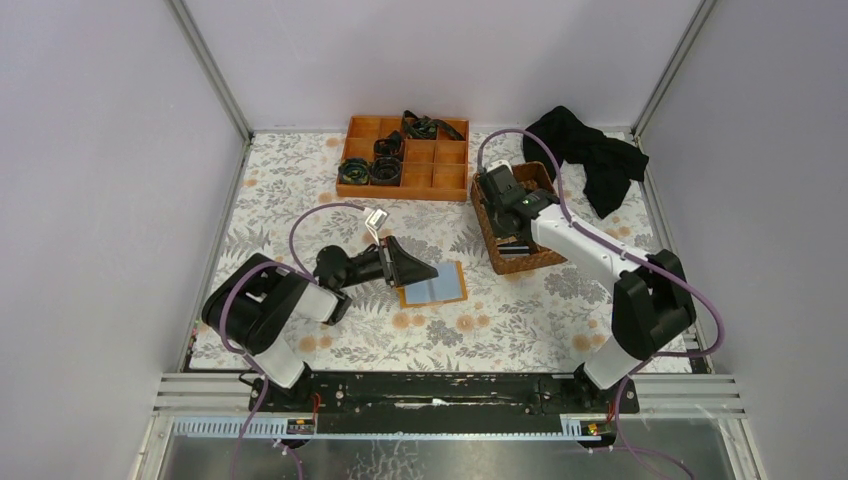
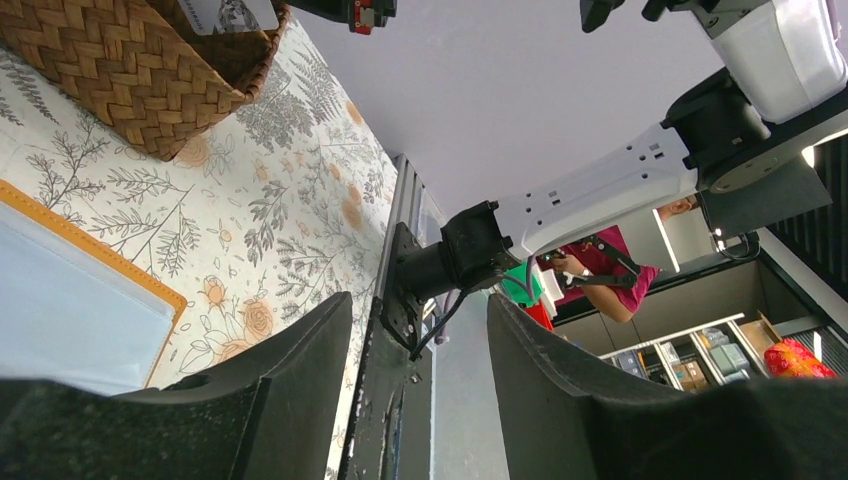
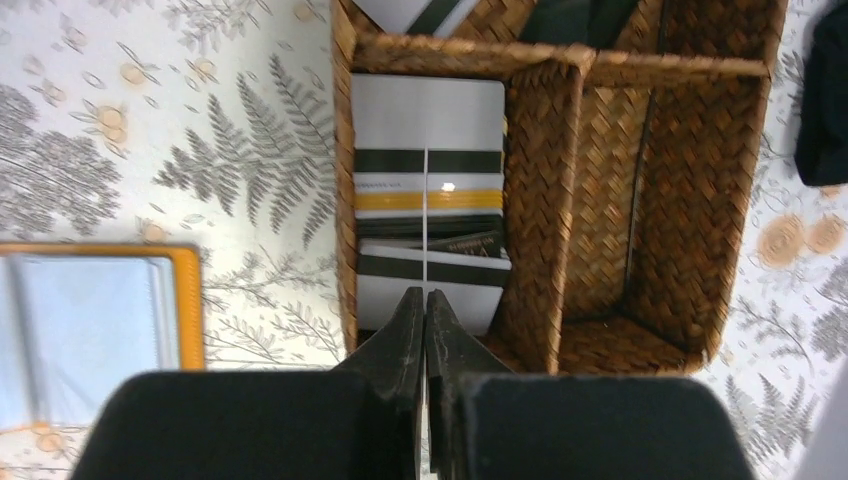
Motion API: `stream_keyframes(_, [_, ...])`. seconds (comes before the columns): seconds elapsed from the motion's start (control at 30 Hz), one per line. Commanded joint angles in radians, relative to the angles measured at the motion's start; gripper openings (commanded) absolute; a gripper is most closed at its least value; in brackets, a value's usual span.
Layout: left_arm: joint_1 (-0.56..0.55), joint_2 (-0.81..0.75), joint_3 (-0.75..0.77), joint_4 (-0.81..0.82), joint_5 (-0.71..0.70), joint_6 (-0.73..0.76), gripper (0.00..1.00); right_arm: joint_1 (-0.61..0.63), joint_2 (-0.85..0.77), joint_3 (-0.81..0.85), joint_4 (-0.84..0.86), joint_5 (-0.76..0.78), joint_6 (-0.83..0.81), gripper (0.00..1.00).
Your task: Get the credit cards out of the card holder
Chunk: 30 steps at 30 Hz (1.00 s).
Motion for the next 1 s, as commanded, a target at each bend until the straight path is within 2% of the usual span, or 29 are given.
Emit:
stream_keyframes(0.0, [-0.006,0.022,0.023,0.074,0.042,-0.012,0.60,-0.005,0.026,0.075,-0.066,0.063,-0.035,0.00])
stream_keyframes(0.5, [0.005,0.057,0.030,0.089,0.062,-0.021,0.60,-0.005,0.244,0.140,-0.024,0.012,-0.038,0.00])
stream_keyframes(0.57, [0.008,0.058,0.030,0.089,0.062,-0.019,0.60,-0.005,0.246,0.146,-0.025,0.022,-0.036,0.07])
stream_keyframes(0.67, [0.008,0.068,0.032,0.089,0.061,-0.021,0.60,-0.005,0.234,0.137,-0.017,0.023,-0.035,0.11])
stream_keyframes(0.77, [0.008,0.080,0.035,0.091,0.063,-0.025,0.60,-0.005,0.210,0.117,0.001,0.020,-0.029,0.32])
stream_keyframes(0.8, [0.010,0.081,0.036,0.092,0.062,-0.025,0.60,-0.005,0.199,0.111,0.006,0.018,-0.029,0.36])
stream_keyframes(0.97, [0.009,0.078,0.038,0.091,0.059,-0.023,0.60,-0.005,0.143,0.075,0.017,0.013,-0.019,0.40])
